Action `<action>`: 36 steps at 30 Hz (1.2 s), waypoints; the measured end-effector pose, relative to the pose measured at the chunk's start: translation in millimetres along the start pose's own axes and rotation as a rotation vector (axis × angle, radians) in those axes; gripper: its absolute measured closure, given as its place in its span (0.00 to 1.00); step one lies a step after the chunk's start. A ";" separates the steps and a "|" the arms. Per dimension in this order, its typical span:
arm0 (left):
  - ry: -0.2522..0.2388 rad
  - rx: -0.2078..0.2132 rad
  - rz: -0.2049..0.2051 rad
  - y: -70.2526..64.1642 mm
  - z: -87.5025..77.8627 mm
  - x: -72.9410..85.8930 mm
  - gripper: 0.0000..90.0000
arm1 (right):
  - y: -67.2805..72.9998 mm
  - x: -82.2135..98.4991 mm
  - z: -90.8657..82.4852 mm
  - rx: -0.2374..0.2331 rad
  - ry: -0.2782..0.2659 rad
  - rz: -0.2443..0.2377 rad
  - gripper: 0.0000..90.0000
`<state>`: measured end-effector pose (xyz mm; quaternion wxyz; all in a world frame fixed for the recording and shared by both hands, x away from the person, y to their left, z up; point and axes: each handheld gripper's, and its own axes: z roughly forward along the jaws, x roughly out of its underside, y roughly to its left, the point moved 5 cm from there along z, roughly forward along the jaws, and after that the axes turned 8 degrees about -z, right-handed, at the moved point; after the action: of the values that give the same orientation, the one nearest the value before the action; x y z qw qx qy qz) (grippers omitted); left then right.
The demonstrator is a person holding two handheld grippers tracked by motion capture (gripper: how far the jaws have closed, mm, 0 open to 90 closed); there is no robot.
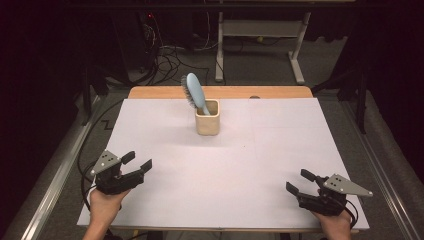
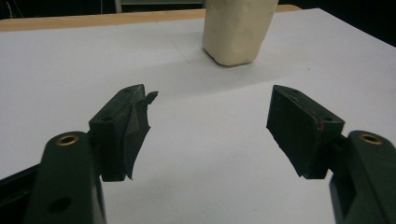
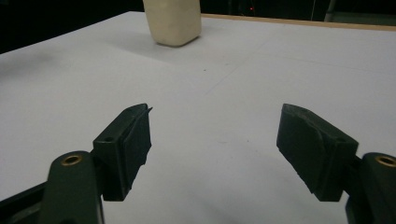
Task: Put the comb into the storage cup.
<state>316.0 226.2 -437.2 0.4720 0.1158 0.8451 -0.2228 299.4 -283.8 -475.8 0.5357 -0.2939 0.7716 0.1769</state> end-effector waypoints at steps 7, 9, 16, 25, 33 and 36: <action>0.006 0.002 -0.002 0.0 1.3 4.8 0.33 | 0.0 -0.1 -0.4 0.001 -0.001 0.000 0.30; 0.007 0.003 -0.004 0.1 2.3 6.4 0.33 | 0.1 -0.2 -0.4 0.000 -0.003 -0.003 0.30; 0.013 0.007 -0.008 -0.6 4.5 10.8 0.33 | 0.3 -0.2 -0.7 0.000 -0.003 -0.003 0.30; 0.019 0.013 -0.012 -0.1 9.0 16.6 0.33 | 0.7 -0.6 -1.4 0.003 -0.005 -0.006 0.30; 0.031 0.020 -0.005 -2.1 12.6 22.1 0.33 | 0.8 -0.7 -1.5 0.004 -0.005 -0.007 0.30; 0.034 0.000 -0.007 -1.8 14.1 25.5 0.33 | 1.0 -0.8 -1.7 0.002 -0.006 -0.008 0.30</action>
<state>312.3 217.4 -464.8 0.4567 0.1170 0.8534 -0.2225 297.7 -283.8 -474.5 0.5391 -0.2957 0.7690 0.1748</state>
